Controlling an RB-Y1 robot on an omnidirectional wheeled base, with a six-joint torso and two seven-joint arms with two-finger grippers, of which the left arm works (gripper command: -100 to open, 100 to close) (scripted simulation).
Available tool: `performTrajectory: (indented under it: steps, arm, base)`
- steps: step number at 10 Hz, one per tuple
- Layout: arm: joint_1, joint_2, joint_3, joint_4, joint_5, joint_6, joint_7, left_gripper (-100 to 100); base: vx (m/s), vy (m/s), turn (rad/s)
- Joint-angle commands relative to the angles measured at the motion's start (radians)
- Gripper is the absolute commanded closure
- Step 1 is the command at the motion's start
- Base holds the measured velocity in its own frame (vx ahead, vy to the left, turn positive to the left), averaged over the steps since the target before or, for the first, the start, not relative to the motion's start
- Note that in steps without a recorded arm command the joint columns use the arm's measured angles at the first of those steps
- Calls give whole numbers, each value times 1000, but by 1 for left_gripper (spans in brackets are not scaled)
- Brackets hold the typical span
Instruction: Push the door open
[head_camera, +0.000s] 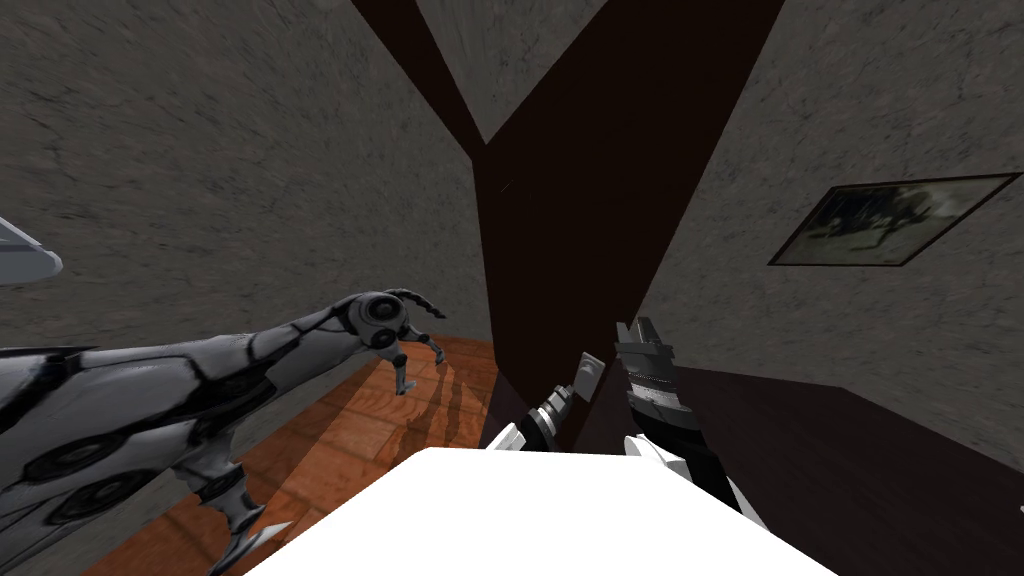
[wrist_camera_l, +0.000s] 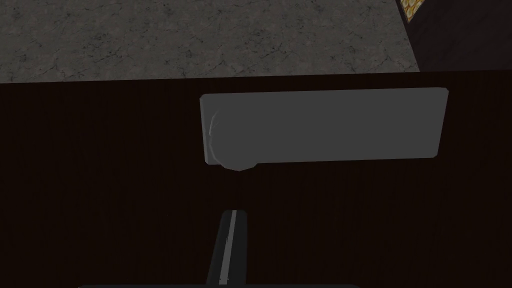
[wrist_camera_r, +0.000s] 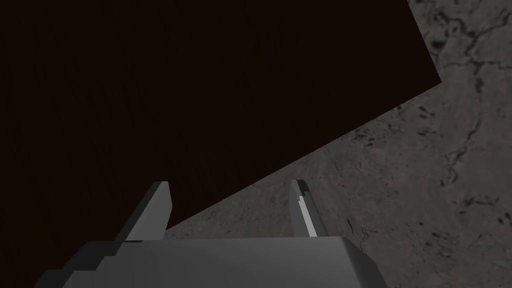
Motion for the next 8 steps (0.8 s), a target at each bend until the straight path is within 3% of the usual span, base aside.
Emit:
performTrajectory:
  steps: [1,3,4,8]
  arm:
    - [0,0,0,0,0,0,0,100]
    - [0,0,0,0,0,0,0,100]
    - [-5,21,12,18,1,-29,12,-100]
    - [-18,65,39,58,2,-93,40,-100]
  base:
    - [-5,20,0]
    - [-1,4,0]
    - [39,-61,13]
    - [47,-112,24]
